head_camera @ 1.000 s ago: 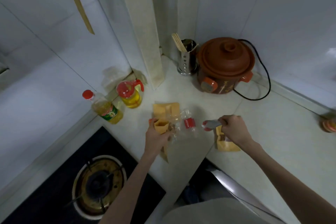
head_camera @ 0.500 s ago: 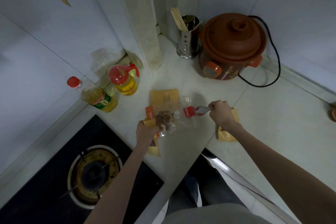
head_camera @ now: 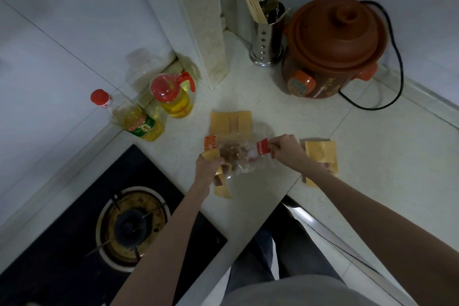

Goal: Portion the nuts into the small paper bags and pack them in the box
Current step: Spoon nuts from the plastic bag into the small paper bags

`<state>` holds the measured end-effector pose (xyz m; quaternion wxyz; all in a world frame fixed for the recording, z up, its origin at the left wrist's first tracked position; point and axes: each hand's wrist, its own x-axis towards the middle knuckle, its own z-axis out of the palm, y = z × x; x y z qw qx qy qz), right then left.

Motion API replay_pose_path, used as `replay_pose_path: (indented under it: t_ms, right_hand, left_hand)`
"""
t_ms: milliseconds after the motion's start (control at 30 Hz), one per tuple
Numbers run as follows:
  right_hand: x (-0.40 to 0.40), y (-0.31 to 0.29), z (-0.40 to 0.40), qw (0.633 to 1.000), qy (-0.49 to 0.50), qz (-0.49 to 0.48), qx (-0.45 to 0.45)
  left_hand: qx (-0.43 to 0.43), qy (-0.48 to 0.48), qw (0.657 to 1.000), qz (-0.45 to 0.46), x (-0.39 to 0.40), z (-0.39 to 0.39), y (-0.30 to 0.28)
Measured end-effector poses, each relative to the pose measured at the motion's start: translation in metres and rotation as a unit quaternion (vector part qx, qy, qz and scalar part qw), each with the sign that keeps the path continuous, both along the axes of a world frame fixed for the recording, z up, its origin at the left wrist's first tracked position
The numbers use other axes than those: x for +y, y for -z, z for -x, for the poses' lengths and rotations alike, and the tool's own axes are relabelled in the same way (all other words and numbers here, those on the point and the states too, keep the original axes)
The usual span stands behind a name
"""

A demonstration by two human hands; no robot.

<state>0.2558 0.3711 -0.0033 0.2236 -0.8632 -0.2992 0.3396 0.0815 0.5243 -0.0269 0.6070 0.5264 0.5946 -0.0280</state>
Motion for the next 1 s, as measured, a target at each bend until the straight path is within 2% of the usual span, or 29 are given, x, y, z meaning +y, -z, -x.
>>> replay_pose_path:
  t_ms: [133,267,400,500,633,767,1000]
  right_hand:
    - [0.002,0.0,0.005,0.999,-0.032,-0.037,0.009]
    - [-0.002,-0.002,0.004,0.996,0.015,-0.085,-0.008]
    - [-0.001,-0.004,0.01,0.99,0.048,-0.123,-0.051]
    - [0.005,-0.003,0.014,0.992,0.005,-0.106,-0.076]
    - [0.014,0.004,0.015,0.994,-0.006,-0.079,-0.079]
    - [0.026,0.008,0.012,0.994,-0.061,-0.005,-0.085]
    - [0.046,0.008,0.024,0.998,-0.062,0.016,-0.029]
  left_hand:
    - [-0.009,-0.006,1.0,0.002,-0.001,0.004,-0.001]
    - [-0.081,-0.032,0.995,-0.054,-0.001,0.017,0.001]
    - [-0.136,-0.012,0.988,-0.074,-0.006,0.025,0.004]
    - [-0.139,-0.009,0.988,-0.059,-0.01,0.026,0.008]
    - [-0.13,0.004,0.99,-0.057,-0.01,0.023,0.012]
    - [-0.116,-0.001,0.992,-0.058,-0.008,0.019,0.013]
    - [-0.125,0.0,0.991,-0.04,-0.005,0.015,0.017]
